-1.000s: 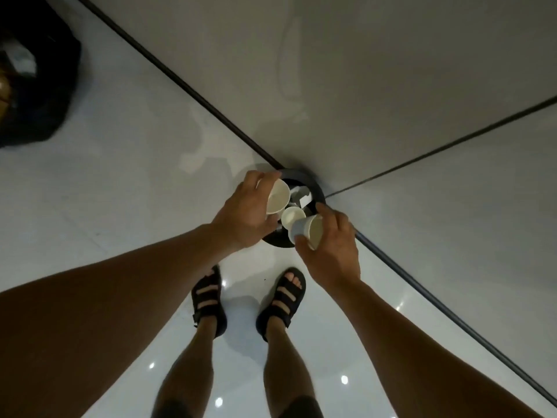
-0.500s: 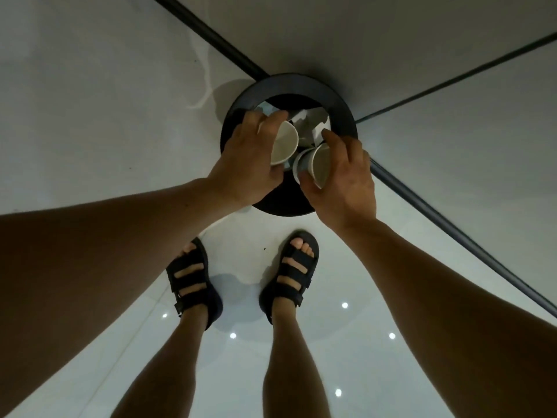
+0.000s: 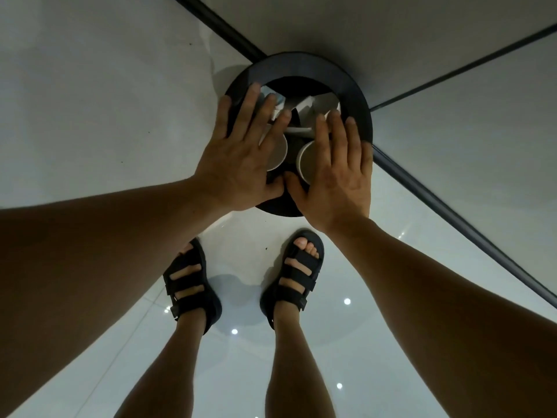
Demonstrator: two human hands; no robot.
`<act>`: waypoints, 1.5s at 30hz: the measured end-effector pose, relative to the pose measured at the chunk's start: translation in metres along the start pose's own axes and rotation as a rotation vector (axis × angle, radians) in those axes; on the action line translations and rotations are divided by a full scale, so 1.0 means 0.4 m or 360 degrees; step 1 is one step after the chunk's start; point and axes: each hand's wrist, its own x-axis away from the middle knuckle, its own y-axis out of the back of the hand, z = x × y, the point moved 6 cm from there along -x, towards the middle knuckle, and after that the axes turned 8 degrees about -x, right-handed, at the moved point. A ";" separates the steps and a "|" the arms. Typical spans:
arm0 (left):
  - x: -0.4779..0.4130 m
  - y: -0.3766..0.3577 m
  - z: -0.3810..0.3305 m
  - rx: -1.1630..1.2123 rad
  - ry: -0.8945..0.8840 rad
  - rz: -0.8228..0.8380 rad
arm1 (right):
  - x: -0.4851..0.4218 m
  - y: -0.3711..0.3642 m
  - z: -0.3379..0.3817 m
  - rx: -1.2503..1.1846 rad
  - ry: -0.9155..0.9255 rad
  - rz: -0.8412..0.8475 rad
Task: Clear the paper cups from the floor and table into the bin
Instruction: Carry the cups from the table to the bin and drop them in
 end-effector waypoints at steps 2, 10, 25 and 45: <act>0.004 -0.005 -0.002 -0.0012 -0.0018 -0.0030 | -0.005 -0.008 0.000 0.0051 0.0010 -0.0020; 0.011 0.023 0.007 0.0019 0.0027 -0.0014 | 0.007 0.018 -0.006 0.0054 -0.0032 0.0050; 0.143 0.606 -0.009 0.0139 0.0110 0.0123 | 0.220 0.489 0.088 -0.0181 -0.0458 0.0262; 0.511 1.356 -0.486 -0.0044 -0.0726 0.0065 | 1.126 1.117 0.252 -0.0518 -0.1549 -0.0313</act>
